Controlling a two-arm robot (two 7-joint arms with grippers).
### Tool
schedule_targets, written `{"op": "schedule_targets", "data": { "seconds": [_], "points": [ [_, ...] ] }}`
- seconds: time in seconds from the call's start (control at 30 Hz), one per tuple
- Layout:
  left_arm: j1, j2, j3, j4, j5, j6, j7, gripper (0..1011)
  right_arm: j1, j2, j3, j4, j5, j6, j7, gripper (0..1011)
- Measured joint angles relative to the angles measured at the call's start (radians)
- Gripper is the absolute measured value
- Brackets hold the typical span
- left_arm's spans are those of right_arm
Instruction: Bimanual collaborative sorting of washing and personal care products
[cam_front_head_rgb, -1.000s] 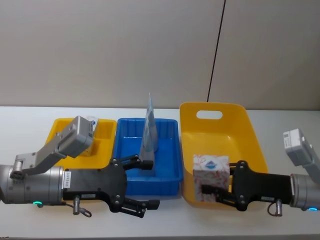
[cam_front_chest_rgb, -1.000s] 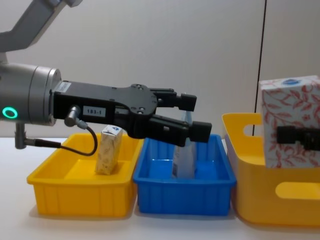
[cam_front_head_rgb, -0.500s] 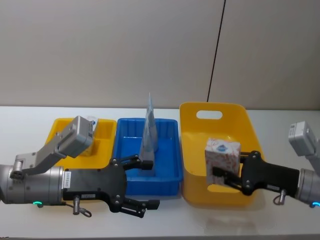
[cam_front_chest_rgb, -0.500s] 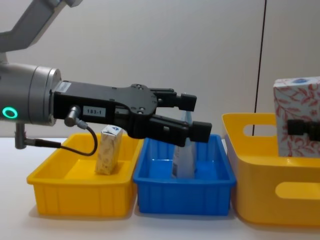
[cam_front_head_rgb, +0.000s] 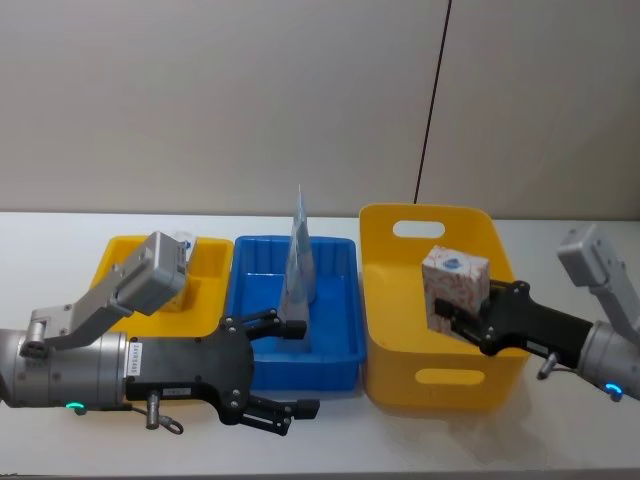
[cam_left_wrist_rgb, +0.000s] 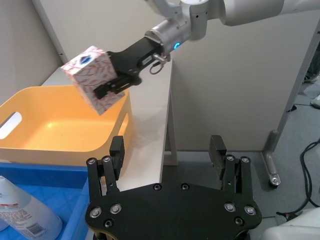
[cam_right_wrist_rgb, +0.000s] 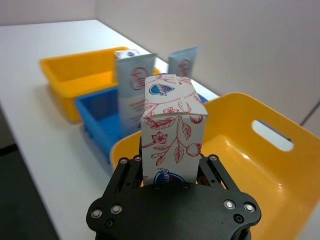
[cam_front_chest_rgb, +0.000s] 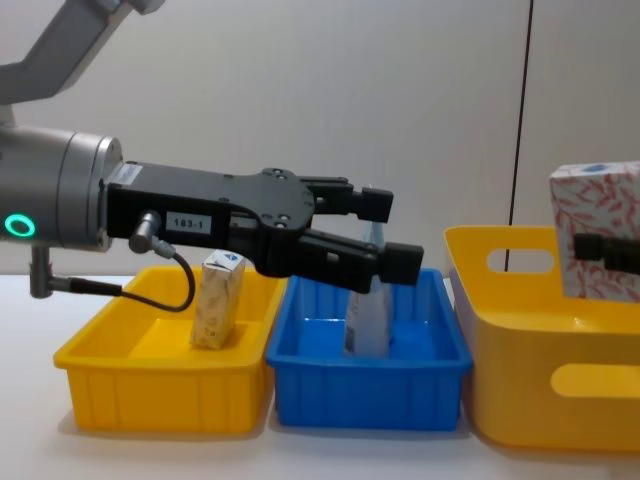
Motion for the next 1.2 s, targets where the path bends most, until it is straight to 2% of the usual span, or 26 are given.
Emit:
{"op": "schedule_targets", "data": {
  "seconds": [0.2, 0.3, 0.4, 0.67, 0.97, 1.2],
  "points": [
    [0.0, 0.0, 0.0, 0.0, 0.0, 0.0, 0.0, 1001, 0.033, -0.048, -0.005, 0.05, -0.049, 0.019, -0.094, 361],
    [0.0, 0.0, 0.0, 0.0, 0.0, 0.0, 0.0, 1001, 0.062, -0.086, -0.013, 0.095, -0.086, 0.027, -0.16, 361],
    [0.0, 0.0, 0.0, 0.0, 0.0, 0.0, 0.0, 1001, 0.082, -0.111, -0.018, 0.125, -0.111, 0.03, -0.2, 360],
    [0.0, 0.0, 0.0, 0.0, 0.0, 0.0, 0.0, 1001, 0.172, -0.223, -0.041, 0.273, -0.188, 0.032, -0.331, 360],
    [0.0, 0.0, 0.0, 0.0, 0.0, 0.0, 0.0, 1001, 0.239, -0.316, -0.048, 0.394, -0.231, 0.026, -0.419, 360],
    [0.0, 0.0, 0.0, 0.0, 0.0, 0.0, 0.0, 1001, 0.262, -0.352, -0.045, 0.439, -0.245, 0.023, -0.454, 361]
  ]
}}
